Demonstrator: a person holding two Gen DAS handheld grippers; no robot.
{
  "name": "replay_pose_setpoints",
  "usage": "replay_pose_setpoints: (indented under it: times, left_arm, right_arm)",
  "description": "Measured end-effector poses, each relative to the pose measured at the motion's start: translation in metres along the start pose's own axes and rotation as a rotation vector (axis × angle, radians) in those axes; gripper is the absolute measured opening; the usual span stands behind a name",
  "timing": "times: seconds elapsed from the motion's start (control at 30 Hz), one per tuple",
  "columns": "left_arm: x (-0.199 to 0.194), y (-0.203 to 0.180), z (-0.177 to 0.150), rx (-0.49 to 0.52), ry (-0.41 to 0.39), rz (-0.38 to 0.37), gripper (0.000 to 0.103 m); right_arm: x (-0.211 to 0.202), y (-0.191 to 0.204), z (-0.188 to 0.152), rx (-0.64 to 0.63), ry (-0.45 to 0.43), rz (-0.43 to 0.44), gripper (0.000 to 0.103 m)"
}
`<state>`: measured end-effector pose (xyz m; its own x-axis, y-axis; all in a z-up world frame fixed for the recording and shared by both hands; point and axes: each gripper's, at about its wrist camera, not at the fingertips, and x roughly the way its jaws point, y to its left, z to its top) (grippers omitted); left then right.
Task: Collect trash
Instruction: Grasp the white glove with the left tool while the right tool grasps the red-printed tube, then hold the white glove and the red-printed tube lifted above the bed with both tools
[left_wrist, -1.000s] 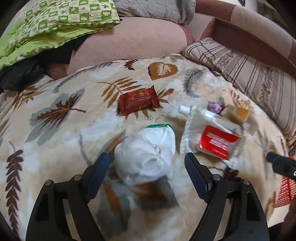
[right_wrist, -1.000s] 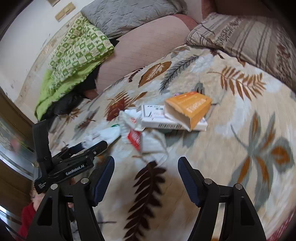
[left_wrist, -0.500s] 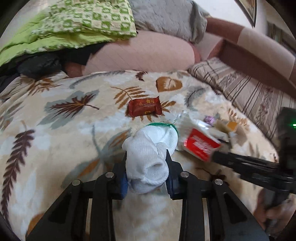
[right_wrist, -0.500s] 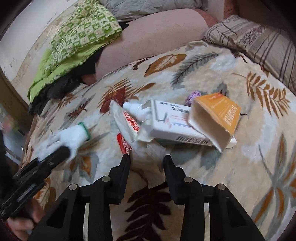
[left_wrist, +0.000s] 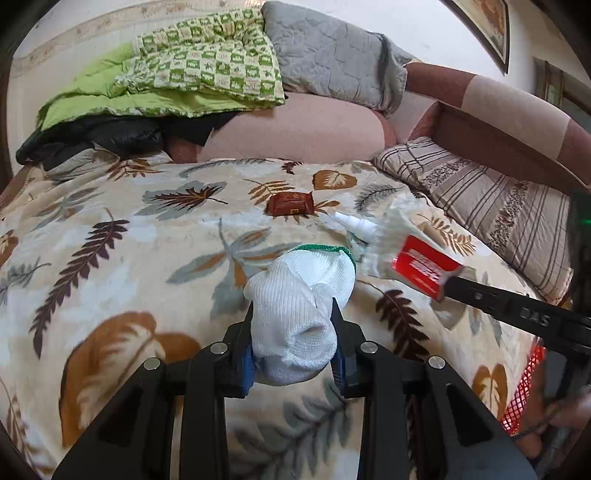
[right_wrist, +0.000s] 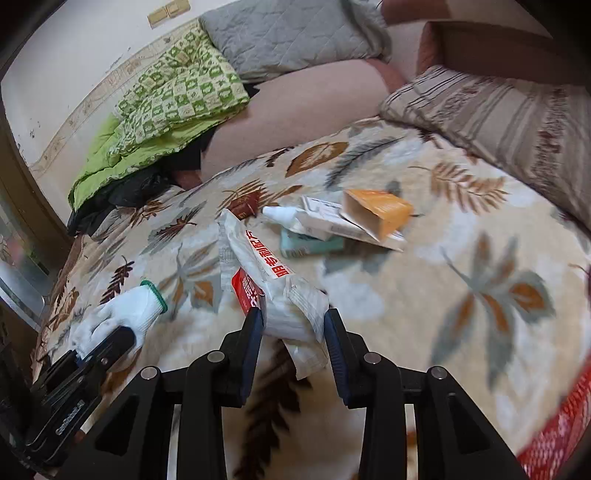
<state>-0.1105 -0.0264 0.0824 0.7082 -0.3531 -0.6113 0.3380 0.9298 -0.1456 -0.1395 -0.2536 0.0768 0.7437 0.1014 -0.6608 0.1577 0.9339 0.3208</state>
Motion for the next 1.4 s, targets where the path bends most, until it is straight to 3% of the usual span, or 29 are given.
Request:
replay_pose_setpoints:
  times: [0.37, 0.63, 1.4]
  left_arm:
    - [-0.03, -0.028, -0.028, 0.117, -0.05, 0.013, 0.031]
    - [-0.022, -0.027, -0.029, 0.129, -0.058, 0.057, 0.031]
    - [-0.016, -0.028, -0.03, 0.141, -0.05, 0.064, 0.031]
  right_arm:
    - [-0.072, 0.002, -0.043, -0.032, -0.113, -0.016, 0.038]
    - [-0.064, -0.01, -0.039, 0.025, -0.104, -0.018, 0.038]
    - [-0.064, -0.003, -0.042, -0.032, -0.11, -0.065, 0.038]
